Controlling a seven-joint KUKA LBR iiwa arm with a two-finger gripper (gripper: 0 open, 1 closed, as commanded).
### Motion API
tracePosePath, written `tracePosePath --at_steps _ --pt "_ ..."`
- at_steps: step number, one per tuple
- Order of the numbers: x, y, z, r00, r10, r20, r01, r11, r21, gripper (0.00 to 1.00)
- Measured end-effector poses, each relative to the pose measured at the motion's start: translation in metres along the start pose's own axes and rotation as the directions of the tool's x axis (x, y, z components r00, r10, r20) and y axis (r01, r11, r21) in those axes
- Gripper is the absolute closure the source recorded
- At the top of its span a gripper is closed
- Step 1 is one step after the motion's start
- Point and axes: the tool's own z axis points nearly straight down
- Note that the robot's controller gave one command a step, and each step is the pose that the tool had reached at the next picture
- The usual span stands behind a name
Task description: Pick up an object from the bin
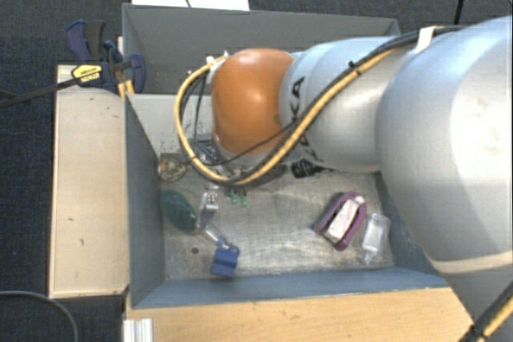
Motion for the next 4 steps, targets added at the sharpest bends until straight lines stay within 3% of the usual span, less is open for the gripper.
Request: tracePosePath --at_steps 1,2,3,4 --pt "0.029 -0.009 0.008 1.000 0.024 -0.004 -0.024 1.000 0.000 0.00" --pt "0.056 -0.016 0.042 0.975 -0.221 0.001 0.221 0.975 -0.001 0.00" --pt "0.069 -0.049 0.054 0.831 -0.557 0.020 0.557 0.831 0.001 0.00" --pt "0.058 -0.111 0.055 0.850 -0.526 0.008 0.526 0.850 0.000 0.00"
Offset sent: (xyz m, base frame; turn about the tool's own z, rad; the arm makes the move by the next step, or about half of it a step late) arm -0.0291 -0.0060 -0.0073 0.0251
